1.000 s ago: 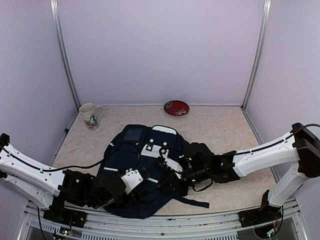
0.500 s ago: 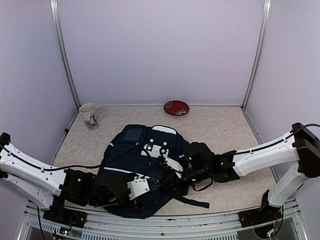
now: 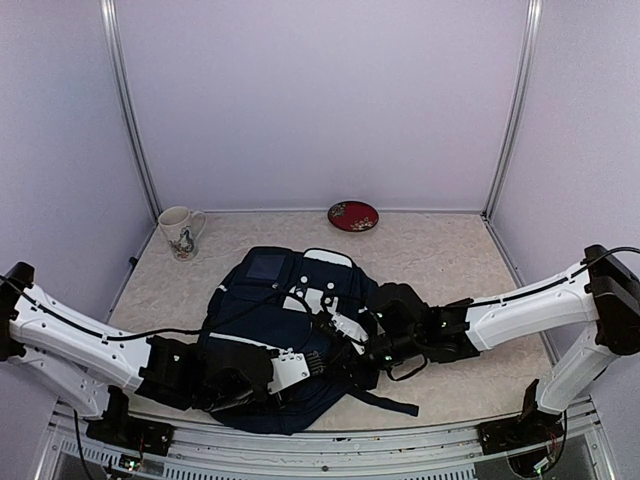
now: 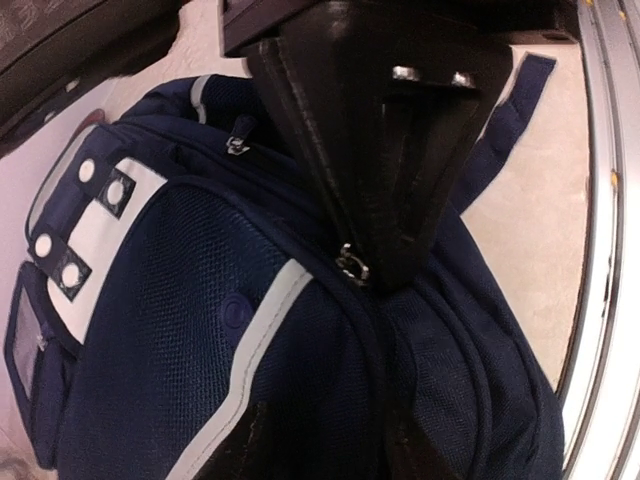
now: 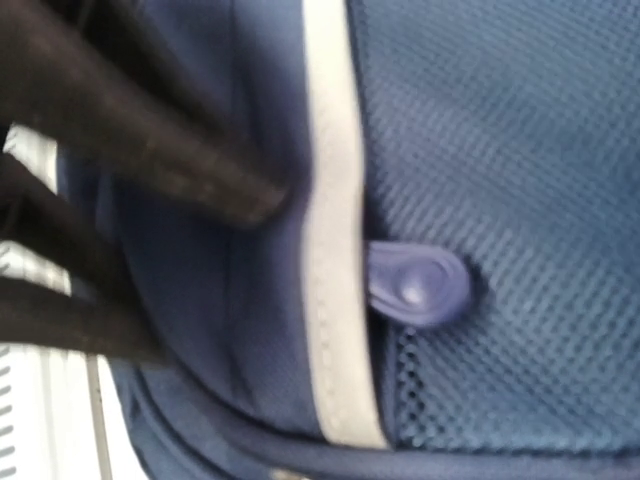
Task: Pack the student bag
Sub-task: Hold the student bag at the center of the board, then zip the upper front pocket of the student bag.
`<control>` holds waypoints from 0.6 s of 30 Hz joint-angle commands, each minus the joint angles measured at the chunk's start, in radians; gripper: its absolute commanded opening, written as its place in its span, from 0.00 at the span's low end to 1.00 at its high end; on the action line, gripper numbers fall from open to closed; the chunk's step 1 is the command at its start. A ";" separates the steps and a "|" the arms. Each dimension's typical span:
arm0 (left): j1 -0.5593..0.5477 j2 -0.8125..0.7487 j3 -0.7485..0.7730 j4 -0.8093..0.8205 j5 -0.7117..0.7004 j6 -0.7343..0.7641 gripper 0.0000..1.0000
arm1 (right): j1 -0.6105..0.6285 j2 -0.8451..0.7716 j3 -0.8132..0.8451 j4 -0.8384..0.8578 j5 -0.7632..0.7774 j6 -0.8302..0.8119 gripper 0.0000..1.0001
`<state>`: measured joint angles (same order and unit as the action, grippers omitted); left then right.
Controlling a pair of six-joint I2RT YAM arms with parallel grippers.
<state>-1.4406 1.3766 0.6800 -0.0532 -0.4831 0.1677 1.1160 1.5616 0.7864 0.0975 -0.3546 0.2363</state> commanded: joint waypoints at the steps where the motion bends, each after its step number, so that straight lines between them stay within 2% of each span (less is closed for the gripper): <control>1: 0.002 0.042 0.013 -0.040 -0.005 0.021 0.20 | -0.015 -0.015 0.050 0.036 0.033 0.007 0.00; 3: 0.001 0.038 0.016 -0.047 0.001 0.023 0.00 | -0.019 -0.022 0.057 0.004 0.060 0.006 0.00; 6: -0.002 0.022 0.003 -0.054 0.007 0.023 0.00 | -0.049 -0.043 0.062 -0.072 0.124 0.013 0.00; 12: -0.009 0.000 -0.003 -0.073 0.013 0.020 0.00 | -0.139 -0.063 0.100 -0.278 0.347 0.015 0.00; 18: -0.014 0.012 0.000 -0.073 0.017 0.014 0.00 | -0.181 -0.061 0.152 -0.303 0.380 -0.043 0.00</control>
<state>-1.4345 1.3869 0.6960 0.0029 -0.5045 0.1993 1.0336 1.5257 0.8928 -0.1360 -0.2226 0.2207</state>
